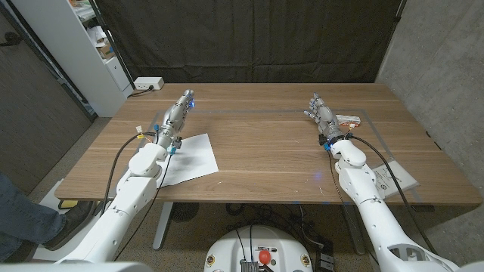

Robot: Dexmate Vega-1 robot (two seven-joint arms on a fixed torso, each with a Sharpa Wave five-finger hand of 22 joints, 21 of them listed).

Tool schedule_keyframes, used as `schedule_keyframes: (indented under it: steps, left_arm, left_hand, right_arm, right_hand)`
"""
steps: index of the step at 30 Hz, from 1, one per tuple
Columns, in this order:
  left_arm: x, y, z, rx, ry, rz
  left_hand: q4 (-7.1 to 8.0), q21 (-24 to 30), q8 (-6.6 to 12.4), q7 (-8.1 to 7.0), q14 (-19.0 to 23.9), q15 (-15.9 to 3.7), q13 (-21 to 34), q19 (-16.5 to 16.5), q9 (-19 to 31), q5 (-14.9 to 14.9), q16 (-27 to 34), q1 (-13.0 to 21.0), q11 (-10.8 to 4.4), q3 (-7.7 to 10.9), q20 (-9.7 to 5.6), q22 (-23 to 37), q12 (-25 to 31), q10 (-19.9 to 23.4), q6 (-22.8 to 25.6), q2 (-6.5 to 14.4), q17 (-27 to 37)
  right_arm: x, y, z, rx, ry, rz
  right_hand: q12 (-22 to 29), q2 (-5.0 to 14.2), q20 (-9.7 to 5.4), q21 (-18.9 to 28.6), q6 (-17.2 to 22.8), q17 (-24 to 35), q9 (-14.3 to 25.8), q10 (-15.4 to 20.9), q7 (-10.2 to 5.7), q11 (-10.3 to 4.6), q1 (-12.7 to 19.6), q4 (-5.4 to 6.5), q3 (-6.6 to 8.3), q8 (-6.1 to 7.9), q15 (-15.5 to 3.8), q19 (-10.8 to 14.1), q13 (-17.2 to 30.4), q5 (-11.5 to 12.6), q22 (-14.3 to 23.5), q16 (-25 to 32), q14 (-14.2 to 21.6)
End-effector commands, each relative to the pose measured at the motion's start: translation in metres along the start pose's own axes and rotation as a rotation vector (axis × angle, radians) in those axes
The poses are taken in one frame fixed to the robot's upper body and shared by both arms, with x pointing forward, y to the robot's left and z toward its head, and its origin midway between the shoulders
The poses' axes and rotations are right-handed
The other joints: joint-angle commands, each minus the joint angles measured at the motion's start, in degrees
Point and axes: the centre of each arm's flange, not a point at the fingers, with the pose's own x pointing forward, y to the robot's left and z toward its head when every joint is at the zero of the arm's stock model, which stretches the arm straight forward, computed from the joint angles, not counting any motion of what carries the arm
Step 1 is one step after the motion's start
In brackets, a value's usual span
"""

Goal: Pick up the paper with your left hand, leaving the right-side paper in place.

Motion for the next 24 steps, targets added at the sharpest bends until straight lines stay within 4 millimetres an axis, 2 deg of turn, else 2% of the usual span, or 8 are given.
schedule_keyframes:
  steps: [1,13,24]
  left_arm:
    - [-0.019,0.004,0.007,0.030,-0.030,0.004]
    - [-0.030,0.000,0.017,0.103,-0.077,-0.003]
    - [-0.036,0.005,0.020,0.097,-0.086,-0.027]
  left_hand:
    - [-0.34,-0.2,0.35,0.22,0.2,0.18,0.2,-2.7,0.2,-0.2,0.2,0.2,-0.09,0.13,0.59,0.2,0.5,0.4,0.5,0.4,0.1]
    - [-0.53,-0.5,0.38,0.08,0.4,0.16,0.2,-2.5,0.2,-0.3,0.2,0.3,-0.22,0.15,0.63,0.2,0.4,0.7,0.9,0.6,0.1]
    - [-0.75,-0.9,0.34,0.11,0.7,0.09,0.2,-2.5,0.2,-0.4,0.2,0.4,-0.09,0.18,0.78,0.2,0.4,0.9,1.2,0.7,0.1]
  right_arm:
    - [0.001,0.004,0.004,-0.014,-0.007,0.004]
    - [-0.005,0.005,-0.003,-0.007,-0.003,-0.010]
    - [-0.010,0.002,0.004,-0.021,-0.016,-0.020]
  right_hand:
    - [-0.2,0.51,-0.08,-0.2,0.5,0.1,0.1,0.4,0.07,0.03,0.0,-0.19,-0.07,0.50,-0.12,0.6,0.1,0.3,0.1,-0.1,0.4]
    - [-0.4,0.49,-0.12,-0.8,0.8,-0.1,-0.1,0.7,-0.28,-0.09,-0.1,-0.32,-0.19,0.57,-0.19,0.8,0.2,0.3,0.2,-0.1,0.8]
    - [-0.5,0.51,-0.17,-1.1,1.1,-0.2,-0.1,1.2,-0.21,0.02,-0.1,-0.44,-0.23,0.62,-0.17,1.1,0.2,0.4,0.2,-0.2,1.1]
